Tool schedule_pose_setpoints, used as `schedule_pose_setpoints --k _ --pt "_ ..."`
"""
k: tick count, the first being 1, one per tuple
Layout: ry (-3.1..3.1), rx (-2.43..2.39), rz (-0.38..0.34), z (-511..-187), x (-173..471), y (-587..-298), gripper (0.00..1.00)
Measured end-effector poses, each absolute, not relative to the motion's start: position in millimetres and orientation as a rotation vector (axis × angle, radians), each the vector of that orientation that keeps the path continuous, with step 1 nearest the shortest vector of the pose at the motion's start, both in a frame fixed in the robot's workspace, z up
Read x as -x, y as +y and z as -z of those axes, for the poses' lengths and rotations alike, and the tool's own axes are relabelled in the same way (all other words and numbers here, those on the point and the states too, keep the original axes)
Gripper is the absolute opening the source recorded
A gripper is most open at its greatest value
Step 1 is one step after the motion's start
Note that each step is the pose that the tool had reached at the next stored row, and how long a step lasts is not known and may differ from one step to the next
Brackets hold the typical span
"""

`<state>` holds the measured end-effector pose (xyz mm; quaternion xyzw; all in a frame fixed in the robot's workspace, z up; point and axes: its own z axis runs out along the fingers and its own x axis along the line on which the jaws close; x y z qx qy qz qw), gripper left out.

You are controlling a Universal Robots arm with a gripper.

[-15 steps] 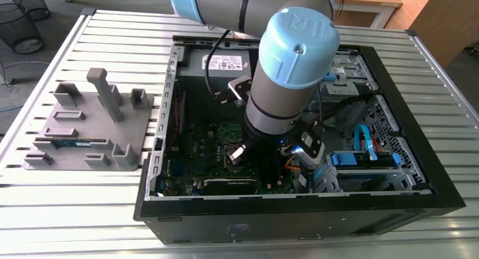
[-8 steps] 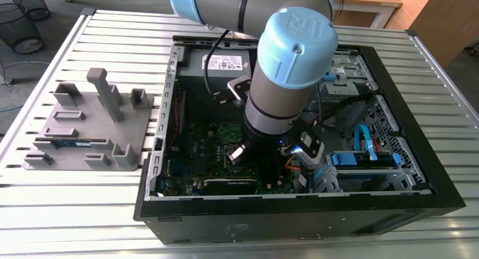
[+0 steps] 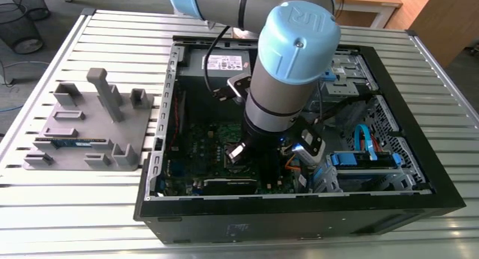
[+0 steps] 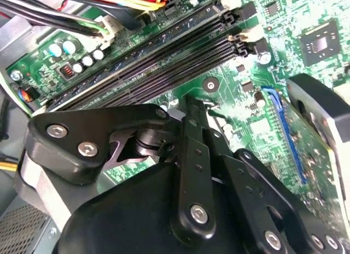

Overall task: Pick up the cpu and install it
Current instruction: 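Install the first cpu locking lever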

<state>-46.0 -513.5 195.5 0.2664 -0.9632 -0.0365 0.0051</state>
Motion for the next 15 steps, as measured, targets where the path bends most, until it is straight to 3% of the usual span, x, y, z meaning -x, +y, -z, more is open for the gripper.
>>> schedule_pose_setpoints --k 15 --pt "-3.016 -0.834 0.114 -227.3 45.9 -513.0 0.11"
